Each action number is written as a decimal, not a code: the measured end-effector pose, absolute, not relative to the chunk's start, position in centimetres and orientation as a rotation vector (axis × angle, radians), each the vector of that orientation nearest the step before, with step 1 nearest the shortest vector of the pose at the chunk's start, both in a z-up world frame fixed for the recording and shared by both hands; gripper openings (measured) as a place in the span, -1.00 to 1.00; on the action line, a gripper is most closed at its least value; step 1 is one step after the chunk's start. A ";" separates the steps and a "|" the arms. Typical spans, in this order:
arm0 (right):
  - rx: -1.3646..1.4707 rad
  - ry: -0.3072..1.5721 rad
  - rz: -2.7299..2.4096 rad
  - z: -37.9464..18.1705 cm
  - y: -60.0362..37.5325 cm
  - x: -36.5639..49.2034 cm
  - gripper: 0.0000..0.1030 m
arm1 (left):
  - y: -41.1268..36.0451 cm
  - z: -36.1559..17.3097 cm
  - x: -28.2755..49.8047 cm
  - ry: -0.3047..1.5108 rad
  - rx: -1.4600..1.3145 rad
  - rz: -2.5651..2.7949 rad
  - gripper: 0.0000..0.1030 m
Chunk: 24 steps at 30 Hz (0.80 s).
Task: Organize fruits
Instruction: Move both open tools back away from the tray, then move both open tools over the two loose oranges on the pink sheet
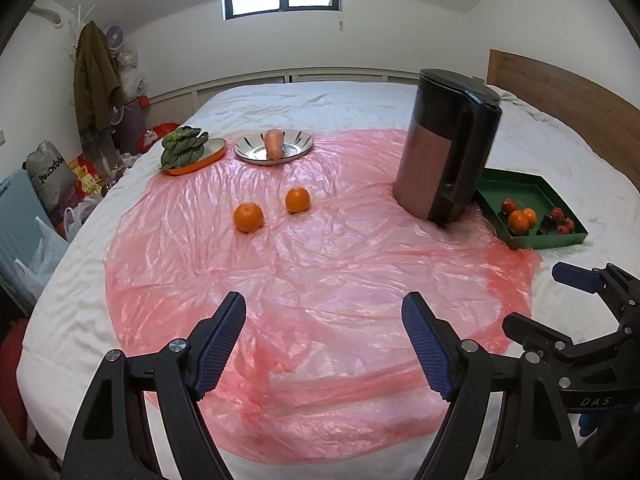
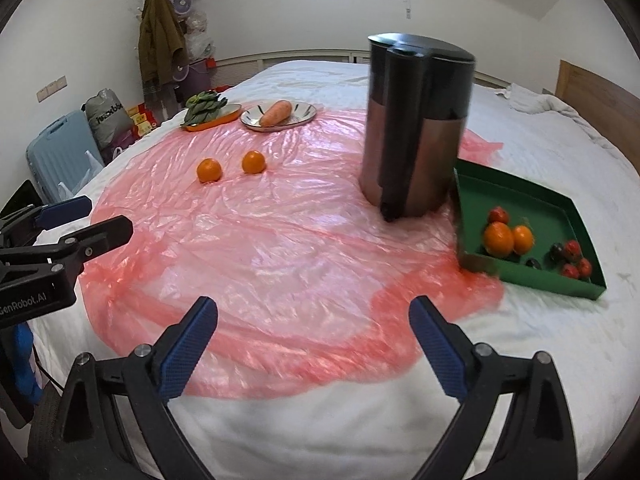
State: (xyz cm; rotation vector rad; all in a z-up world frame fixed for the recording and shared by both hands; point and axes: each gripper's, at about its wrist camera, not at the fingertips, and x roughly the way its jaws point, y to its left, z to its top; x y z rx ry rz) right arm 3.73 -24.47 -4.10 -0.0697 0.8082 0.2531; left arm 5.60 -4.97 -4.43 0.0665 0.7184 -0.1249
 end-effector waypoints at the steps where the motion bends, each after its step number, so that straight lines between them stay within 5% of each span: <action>1: -0.074 0.806 0.259 -4.1 -24.1 3.9 1.00 | -4.8 -4.4 5.7 0.718 0.064 -0.123 0.47; 24: -0.144 0.814 0.370 -5.4 -17.3 9.9 1.00 | 0.9 -7.6 11.8 0.784 0.026 -0.051 0.47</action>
